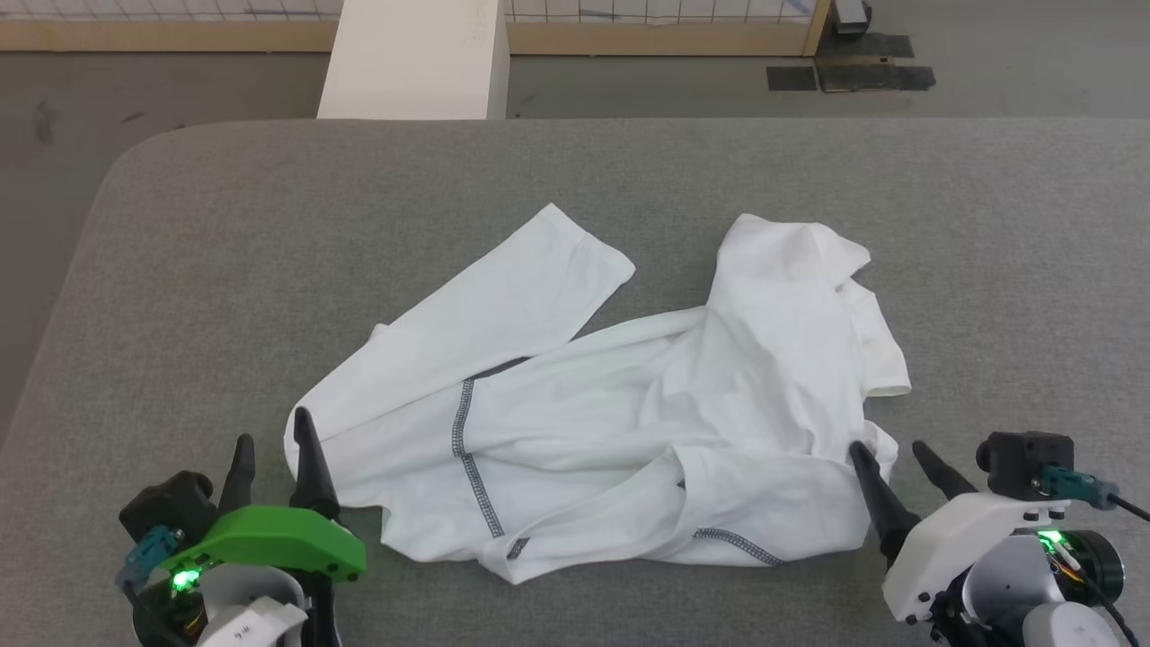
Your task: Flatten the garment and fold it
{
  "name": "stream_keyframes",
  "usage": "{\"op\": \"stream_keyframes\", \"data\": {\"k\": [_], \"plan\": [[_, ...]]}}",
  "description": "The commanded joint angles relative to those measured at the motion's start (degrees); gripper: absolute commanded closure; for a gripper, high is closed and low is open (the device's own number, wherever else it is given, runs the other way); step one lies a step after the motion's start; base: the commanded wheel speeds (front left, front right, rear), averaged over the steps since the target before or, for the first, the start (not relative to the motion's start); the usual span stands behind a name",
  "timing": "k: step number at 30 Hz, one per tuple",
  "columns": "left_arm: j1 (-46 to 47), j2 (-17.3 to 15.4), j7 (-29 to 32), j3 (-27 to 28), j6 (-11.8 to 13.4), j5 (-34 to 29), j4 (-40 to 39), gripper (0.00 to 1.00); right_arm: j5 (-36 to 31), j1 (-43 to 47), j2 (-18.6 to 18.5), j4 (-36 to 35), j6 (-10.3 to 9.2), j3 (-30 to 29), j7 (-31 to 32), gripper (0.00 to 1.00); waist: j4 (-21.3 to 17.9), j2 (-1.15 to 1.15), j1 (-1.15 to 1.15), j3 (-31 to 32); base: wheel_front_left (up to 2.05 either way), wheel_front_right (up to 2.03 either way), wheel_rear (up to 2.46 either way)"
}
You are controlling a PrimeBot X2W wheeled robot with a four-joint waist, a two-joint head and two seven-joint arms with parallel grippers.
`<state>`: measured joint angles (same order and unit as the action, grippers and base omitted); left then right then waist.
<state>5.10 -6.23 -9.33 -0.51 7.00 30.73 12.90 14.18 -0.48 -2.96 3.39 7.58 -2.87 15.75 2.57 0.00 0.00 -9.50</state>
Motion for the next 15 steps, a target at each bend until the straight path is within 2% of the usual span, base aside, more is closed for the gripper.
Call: {"op": "stream_keyframes", "data": {"k": [1,5,9,10,11,12,15], "plan": [[-0.2,0.2,-2.3,-0.4,-0.7,-1.0,-0.5,0.0,0.1,-0.3,0.1,0.3,-0.09,-0.3,2.1,0.0,0.5,0.0,0.0,-0.5,0.0,0.0,0.0],[1.4,0.6,-5.2,-0.6,-2.5,-3.4,-1.0,0.0,-1.1,-1.5,0.1,1.6,-0.09,0.2,10.6,0.0,0.8,0.0,0.0,-1.6,0.0,0.0,0.0],[3.0,1.3,-5.6,-0.1,-4.2,-6.2,-2.8,0.0,-1.6,-2.3,0.1,2.3,-0.09,2.1,18.6,0.0,1.3,0.0,0.0,-2.6,0.0,0.0,0.0],[3.0,1.6,-5.6,0.1,-4.4,-6.7,-3.3,0.0,-1.6,-2.3,0.1,2.3,-0.09,2.3,20.0,0.4,1.3,0.0,0.0,-2.7,0.0,0.0,0.0],[2.8,1.9,-5.6,0.3,-4.7,-7.1,-3.6,0.0,-1.8,-2.2,0.1,2.3,-0.09,2.6,21.8,0.62,1.3,0.0,0.0,-2.8,0.0,0.0,0.0],[2.7,2.1,-5.6,0.5,-5.0,-7.4,-3.8,0.0,-1.9,-2.2,0.1,2.1,-0.09,2.7,22.7,1.0,1.2,0.0,0.0,-2.8,0.0,0.0,0.0],[2.2,2.6,-5.6,1.1,-5.7,-8.2,-3.7,0.0,-3.4,-3.1,0.1,0.0,-0.09,0.3,21.2,1.0,1.1,0.0,0.0,-2.4,0.0,0.0,0.0]]}}
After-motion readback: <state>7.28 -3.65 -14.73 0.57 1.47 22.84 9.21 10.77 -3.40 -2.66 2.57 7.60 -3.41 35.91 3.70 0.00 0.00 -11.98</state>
